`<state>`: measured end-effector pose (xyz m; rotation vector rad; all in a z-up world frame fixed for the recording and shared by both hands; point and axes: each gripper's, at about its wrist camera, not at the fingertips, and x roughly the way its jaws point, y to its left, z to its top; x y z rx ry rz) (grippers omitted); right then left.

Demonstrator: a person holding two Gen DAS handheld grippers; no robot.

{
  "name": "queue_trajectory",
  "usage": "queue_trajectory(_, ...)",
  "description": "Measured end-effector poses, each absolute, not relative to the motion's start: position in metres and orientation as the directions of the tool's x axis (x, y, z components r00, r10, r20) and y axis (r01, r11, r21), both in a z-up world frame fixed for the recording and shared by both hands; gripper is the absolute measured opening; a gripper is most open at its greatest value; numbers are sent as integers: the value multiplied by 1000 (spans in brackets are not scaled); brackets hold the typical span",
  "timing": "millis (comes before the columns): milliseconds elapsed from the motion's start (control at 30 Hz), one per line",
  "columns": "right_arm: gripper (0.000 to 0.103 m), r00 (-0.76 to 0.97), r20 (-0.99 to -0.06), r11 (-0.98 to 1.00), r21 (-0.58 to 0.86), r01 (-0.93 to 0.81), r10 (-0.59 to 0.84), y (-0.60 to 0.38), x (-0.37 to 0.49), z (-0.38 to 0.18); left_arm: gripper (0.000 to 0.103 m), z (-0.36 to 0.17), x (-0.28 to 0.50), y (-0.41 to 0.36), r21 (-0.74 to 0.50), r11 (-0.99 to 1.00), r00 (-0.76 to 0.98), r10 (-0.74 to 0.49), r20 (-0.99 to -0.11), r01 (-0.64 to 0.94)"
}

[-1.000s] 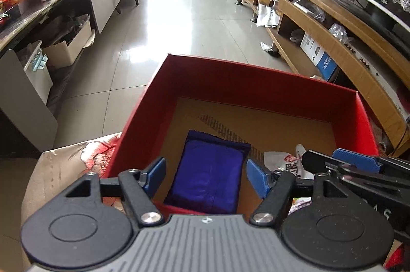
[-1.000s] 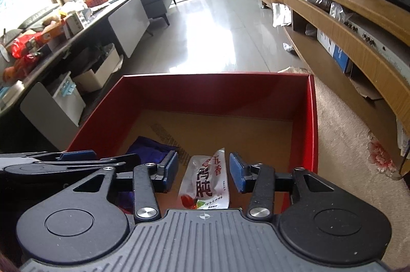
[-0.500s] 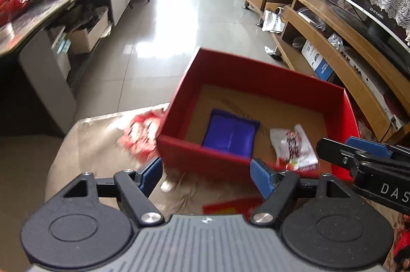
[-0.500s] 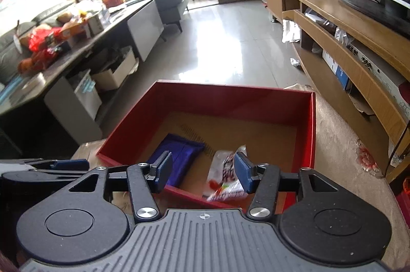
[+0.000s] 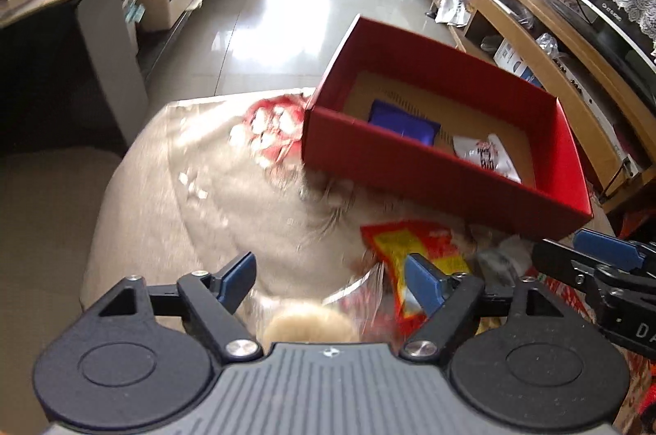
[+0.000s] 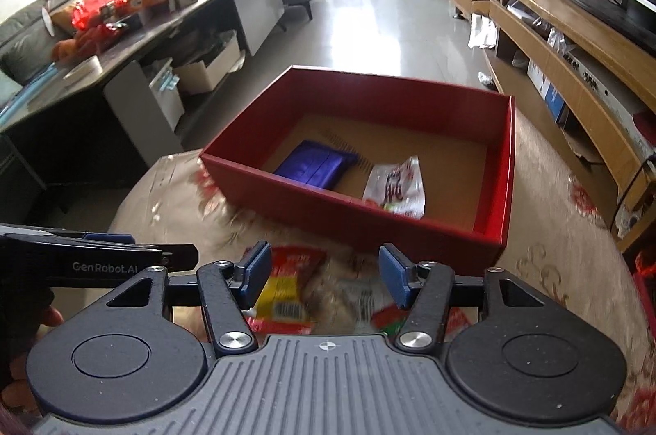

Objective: Organize snacks
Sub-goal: 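Grasp the round bread with the left tool while the right tool grasps the red packet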

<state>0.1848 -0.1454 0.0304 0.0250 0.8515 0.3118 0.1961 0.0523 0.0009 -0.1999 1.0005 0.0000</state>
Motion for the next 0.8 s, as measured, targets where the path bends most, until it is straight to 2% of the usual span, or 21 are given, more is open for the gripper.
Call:
queue_trajectory(200,70,609,-740,955,162,-249,285,-149,170,30,83,-11,180,51,-171,978,514,-88,-853,-116)
queue_trajectory(600,75,600,-769,974,141,-176,220,-186,165,19,85,-38,180,45,-165,970,466,-66,-883,-176)
queue_trajectory(667,75,588,-781,977,139,-164,210,-193,168,14,84,-40,181,44,-162,970,470,-59,-881,-183)
queue_trajectory(800,77,558,-805,978,136,-158,202,-205,172,4,76,-38,180,41,-155,974,478,-58,-877,-167)
